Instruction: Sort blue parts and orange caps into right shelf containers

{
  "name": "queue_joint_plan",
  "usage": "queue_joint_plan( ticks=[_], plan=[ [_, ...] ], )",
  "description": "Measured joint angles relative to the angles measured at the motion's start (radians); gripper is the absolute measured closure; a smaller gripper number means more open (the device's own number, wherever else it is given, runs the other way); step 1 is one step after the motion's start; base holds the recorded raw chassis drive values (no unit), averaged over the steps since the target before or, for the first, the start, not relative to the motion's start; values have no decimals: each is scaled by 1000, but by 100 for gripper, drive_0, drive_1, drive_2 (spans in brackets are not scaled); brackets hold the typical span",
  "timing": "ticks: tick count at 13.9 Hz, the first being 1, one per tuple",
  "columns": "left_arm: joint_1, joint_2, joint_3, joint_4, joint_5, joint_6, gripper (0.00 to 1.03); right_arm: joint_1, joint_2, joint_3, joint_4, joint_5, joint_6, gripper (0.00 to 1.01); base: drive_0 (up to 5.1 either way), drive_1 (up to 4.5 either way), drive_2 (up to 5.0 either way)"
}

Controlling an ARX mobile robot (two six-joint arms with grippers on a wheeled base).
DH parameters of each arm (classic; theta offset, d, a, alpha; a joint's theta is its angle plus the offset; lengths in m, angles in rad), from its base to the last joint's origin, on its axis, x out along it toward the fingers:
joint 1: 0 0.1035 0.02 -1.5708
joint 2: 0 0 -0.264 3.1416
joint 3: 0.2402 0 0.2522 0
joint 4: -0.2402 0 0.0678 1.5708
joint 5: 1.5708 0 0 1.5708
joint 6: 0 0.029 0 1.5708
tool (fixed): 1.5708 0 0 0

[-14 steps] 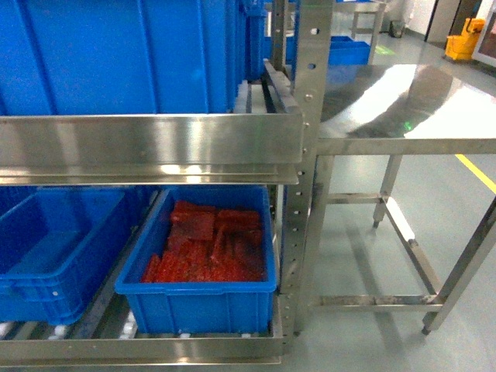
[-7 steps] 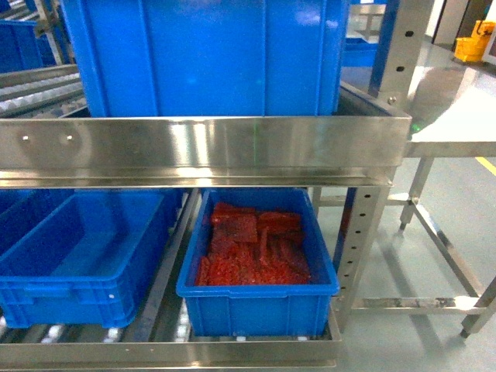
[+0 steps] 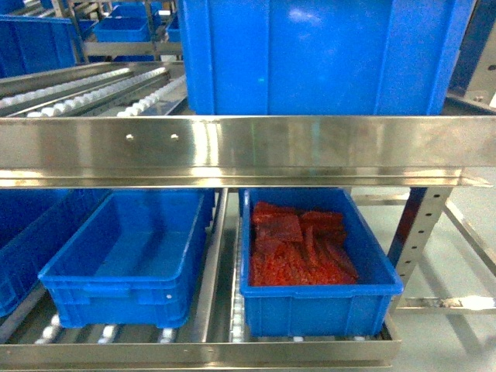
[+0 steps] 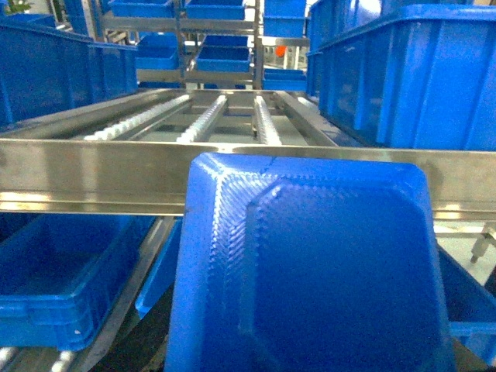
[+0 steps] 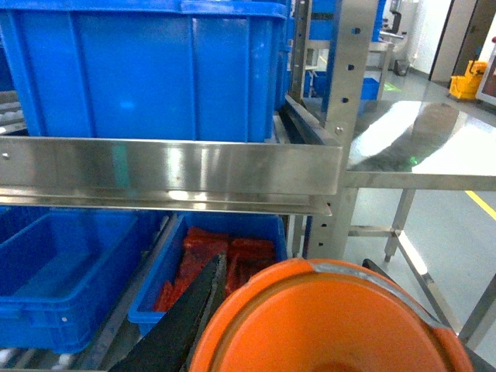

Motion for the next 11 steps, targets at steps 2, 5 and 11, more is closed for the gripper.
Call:
queue_joint_plan(
  ticks=[2,5,11],
  plan=[
    [0,0,0,1,0,0,59,0,0,0,2,0,0,56,-507,229,229],
    [0,0,0,0,-1,0,59,0,0,0,2,-1,0,56,-500,236,236],
    [0,0,0,2,-1,0,59,0,0,0,3,-1,0,56,-494,242,242]
  ],
)
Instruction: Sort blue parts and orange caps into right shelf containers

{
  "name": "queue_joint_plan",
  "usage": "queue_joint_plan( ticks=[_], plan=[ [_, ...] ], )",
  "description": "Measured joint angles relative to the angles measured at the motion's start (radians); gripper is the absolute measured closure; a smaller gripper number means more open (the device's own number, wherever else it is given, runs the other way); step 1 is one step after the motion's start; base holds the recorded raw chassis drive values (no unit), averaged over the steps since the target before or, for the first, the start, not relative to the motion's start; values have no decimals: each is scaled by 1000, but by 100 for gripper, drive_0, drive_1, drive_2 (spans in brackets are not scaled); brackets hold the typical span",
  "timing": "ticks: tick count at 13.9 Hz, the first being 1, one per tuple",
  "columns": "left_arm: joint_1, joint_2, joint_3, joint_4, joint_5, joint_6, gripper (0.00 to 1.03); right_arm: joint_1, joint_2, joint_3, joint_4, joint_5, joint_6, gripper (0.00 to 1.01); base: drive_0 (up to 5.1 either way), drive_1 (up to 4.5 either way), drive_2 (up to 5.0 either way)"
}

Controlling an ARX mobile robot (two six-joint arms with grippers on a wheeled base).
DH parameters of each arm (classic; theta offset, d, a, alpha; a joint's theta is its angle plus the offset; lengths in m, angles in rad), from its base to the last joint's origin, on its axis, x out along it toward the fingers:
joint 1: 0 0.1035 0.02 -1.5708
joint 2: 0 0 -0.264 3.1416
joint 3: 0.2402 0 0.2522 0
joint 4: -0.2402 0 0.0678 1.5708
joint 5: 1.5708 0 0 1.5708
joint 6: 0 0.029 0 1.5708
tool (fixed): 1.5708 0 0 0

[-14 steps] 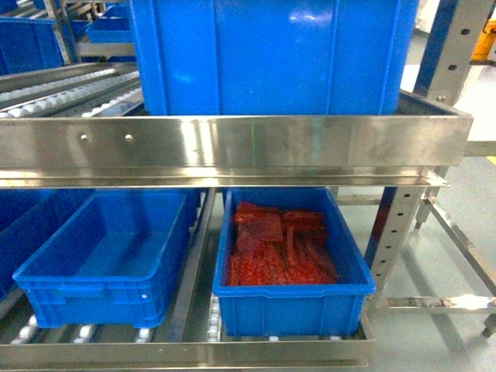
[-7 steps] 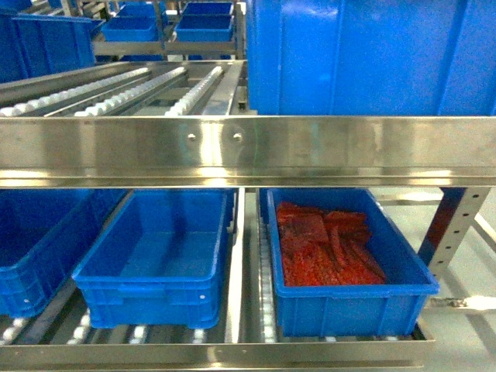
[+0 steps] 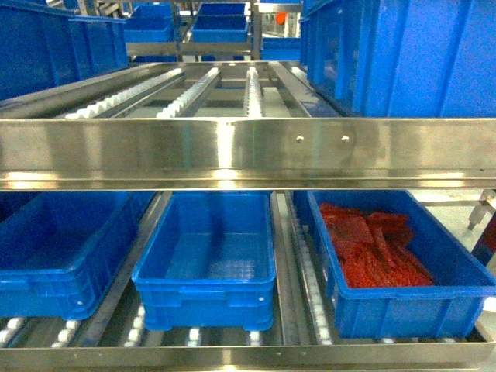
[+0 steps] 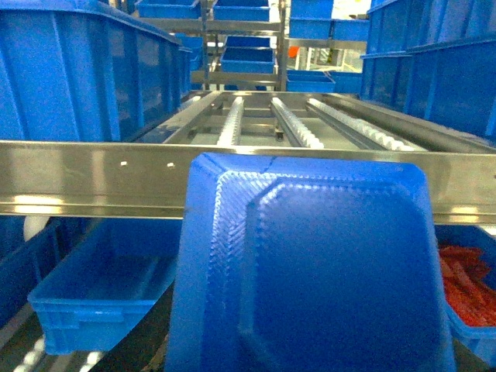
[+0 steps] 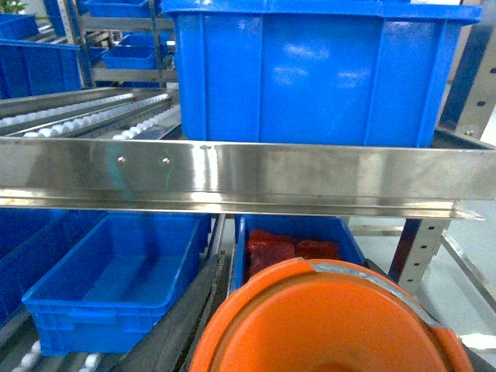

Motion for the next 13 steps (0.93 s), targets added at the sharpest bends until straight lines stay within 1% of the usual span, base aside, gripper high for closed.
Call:
queue_joint_plan(
  ticks=[13],
  plan=[
    [0,0,0,0,0,0,59,0,0,0,0,0,0,56,-488,248,248]
  ],
)
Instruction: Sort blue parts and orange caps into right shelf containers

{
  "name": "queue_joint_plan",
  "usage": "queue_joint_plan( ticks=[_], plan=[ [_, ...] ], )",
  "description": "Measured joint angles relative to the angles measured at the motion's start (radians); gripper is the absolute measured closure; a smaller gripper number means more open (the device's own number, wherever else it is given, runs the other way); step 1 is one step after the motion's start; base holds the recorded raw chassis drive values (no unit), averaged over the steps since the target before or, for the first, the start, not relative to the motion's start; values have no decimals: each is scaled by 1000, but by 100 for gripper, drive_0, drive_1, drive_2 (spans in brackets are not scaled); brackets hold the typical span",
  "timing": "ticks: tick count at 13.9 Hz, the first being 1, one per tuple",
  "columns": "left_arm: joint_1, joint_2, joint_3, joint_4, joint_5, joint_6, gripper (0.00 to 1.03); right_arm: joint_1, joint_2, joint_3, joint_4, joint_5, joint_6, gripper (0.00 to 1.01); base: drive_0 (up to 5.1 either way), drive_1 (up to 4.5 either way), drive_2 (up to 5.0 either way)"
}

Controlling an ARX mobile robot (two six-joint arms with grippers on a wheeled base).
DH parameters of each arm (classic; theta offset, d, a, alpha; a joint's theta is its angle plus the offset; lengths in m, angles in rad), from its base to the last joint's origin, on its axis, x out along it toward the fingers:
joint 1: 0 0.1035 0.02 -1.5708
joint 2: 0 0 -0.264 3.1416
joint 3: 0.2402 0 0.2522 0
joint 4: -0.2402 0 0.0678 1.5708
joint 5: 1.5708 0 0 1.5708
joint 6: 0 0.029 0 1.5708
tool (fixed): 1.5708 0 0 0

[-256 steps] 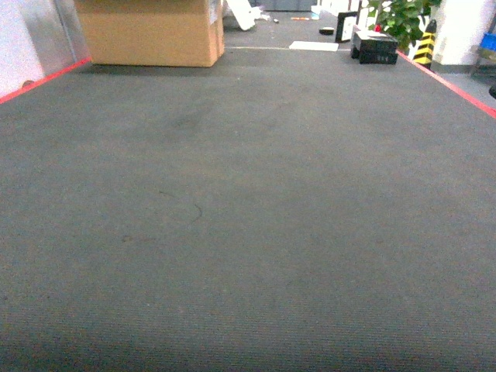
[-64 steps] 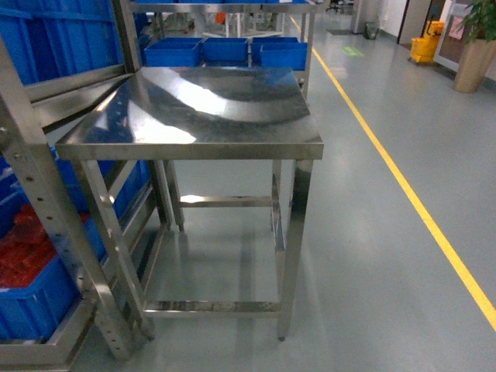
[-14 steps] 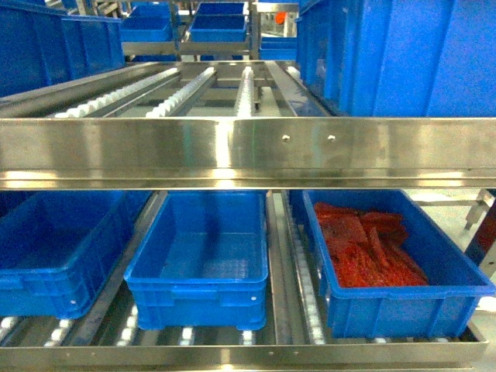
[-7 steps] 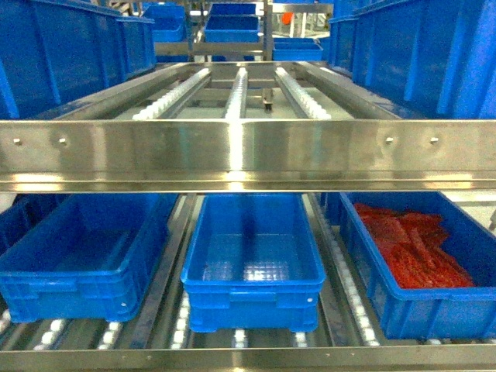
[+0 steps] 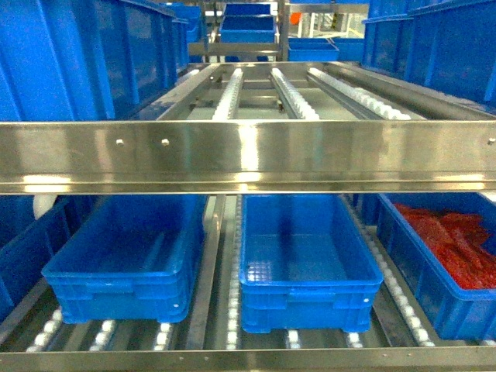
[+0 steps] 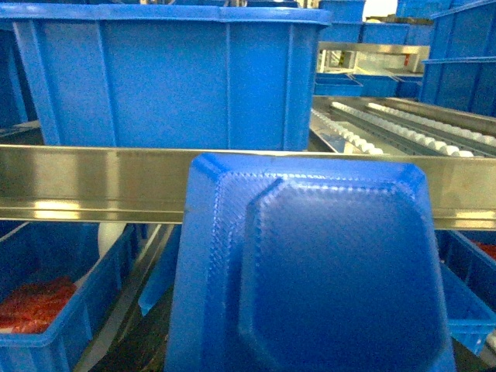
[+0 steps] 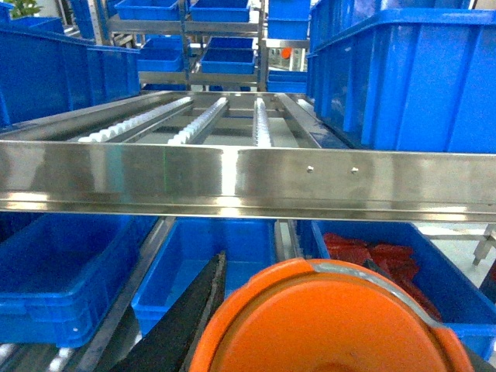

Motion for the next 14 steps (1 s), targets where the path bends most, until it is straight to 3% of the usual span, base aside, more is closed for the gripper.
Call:
queue_joint_plan(
  ticks=[5,14],
  plan=[
    [0,0,0,-1,0,0,59,0,0,0,-2,0,0,56,-491,247,247],
    [0,0,0,0,0,0,59,0,0,0,-1,-3,0,56,0,0,0]
  ],
)
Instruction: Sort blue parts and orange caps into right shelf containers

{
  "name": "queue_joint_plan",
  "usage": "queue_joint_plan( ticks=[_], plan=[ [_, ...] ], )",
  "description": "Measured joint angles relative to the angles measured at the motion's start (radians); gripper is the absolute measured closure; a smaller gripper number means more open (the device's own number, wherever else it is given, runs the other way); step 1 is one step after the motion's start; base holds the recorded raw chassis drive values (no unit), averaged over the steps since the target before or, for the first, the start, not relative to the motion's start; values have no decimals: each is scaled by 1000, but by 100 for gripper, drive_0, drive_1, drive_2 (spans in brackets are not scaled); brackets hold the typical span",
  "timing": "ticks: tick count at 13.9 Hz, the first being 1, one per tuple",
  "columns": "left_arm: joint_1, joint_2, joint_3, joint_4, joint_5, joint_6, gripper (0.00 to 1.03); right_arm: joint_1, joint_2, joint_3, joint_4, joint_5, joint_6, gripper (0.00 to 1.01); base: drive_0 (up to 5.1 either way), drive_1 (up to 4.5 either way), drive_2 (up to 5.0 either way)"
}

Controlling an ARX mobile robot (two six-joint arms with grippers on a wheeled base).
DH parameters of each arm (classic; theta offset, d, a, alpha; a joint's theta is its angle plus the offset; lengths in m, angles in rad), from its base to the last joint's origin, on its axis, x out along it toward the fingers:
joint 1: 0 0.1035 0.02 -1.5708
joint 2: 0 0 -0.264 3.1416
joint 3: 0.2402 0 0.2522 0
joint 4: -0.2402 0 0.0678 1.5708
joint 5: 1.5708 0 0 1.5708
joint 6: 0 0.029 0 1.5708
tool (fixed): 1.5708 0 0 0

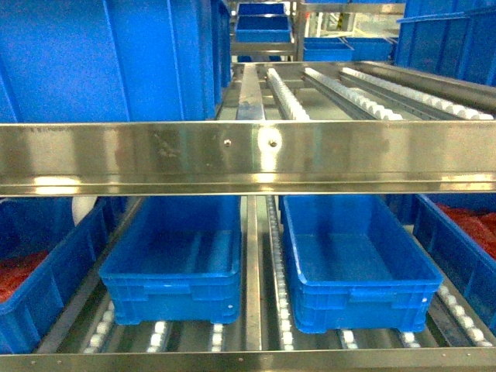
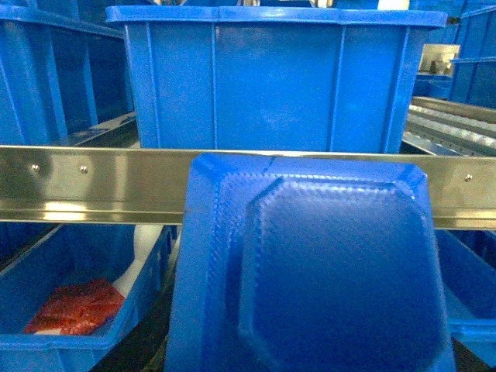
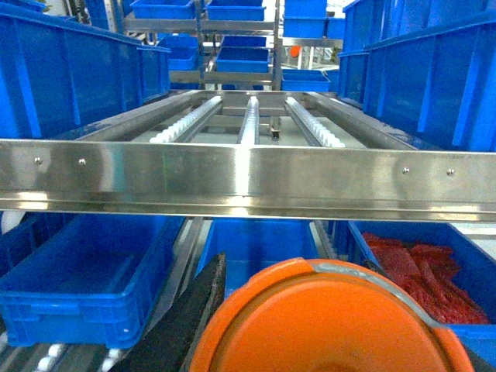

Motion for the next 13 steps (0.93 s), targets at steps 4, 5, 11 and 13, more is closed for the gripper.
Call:
queue_joint_plan(
  ticks=[4,5,11,13],
  plan=[
    [0,0,0,0,0,0,59,0,0,0,0,0,0,56,0,0,0],
    [0,0,0,1,0,0,59,0,0,0,0,0,0,56,0,0,0],
    [0,0,0,1,0,0,59,0,0,0,1,3,0,56,0,0,0],
    [0,0,0,0,0,0,59,0,0,0,-1,3,1,56,0,0,0]
  ],
)
